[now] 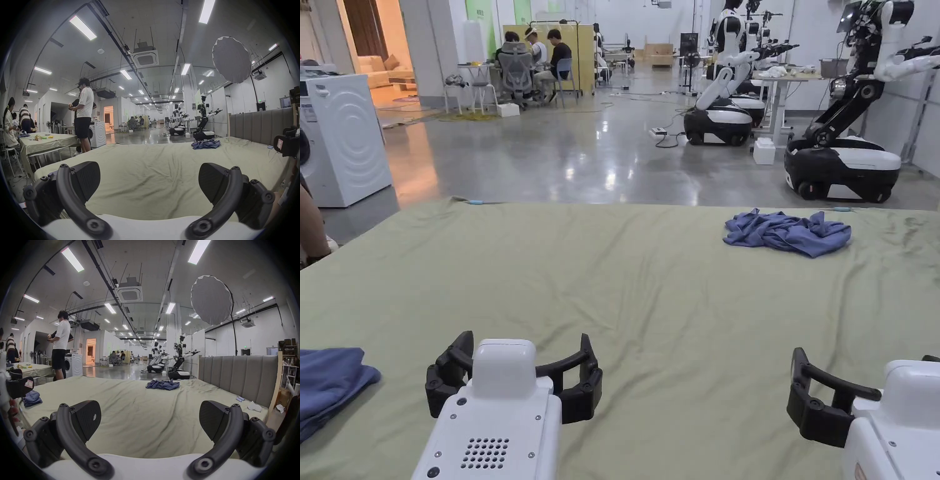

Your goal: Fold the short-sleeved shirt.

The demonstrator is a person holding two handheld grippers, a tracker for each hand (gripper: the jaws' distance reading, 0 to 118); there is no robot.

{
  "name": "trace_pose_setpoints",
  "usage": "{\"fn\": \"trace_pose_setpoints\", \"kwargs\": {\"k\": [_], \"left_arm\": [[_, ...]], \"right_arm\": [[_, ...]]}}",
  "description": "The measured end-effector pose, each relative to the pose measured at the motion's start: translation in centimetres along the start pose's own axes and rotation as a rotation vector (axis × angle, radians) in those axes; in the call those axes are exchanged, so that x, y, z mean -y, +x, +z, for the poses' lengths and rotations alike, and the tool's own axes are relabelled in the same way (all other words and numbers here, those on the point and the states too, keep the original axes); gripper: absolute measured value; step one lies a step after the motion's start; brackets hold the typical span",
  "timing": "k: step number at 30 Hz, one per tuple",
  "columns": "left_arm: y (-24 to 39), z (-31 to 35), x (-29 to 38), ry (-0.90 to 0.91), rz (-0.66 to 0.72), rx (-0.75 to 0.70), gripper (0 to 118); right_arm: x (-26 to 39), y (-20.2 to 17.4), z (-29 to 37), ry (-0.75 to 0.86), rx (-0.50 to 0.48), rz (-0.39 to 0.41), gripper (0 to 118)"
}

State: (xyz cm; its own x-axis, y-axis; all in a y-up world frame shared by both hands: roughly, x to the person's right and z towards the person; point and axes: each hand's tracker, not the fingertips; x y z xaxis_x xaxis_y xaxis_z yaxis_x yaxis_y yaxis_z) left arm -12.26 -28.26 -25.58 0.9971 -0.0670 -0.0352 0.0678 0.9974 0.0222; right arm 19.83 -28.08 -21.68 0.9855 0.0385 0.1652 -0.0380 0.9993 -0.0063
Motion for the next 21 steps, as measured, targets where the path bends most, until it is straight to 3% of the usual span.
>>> {"fn": "trace_pose_setpoints", "kwargs": {"k": [9, 21], "left_arm": [[-0.9, -0.1, -0.1, -0.007, 0.055, 0.006, 118], [-0.2, 0.2, -0.1, 0.002, 0.019, 0.024, 118]], "right_arm": [[0.1, -1.0, 0.3, 0.029, 0.028, 0.043, 118], [0.3, -1.1, 0.3, 0.028, 0.046, 0.049, 118]]}}
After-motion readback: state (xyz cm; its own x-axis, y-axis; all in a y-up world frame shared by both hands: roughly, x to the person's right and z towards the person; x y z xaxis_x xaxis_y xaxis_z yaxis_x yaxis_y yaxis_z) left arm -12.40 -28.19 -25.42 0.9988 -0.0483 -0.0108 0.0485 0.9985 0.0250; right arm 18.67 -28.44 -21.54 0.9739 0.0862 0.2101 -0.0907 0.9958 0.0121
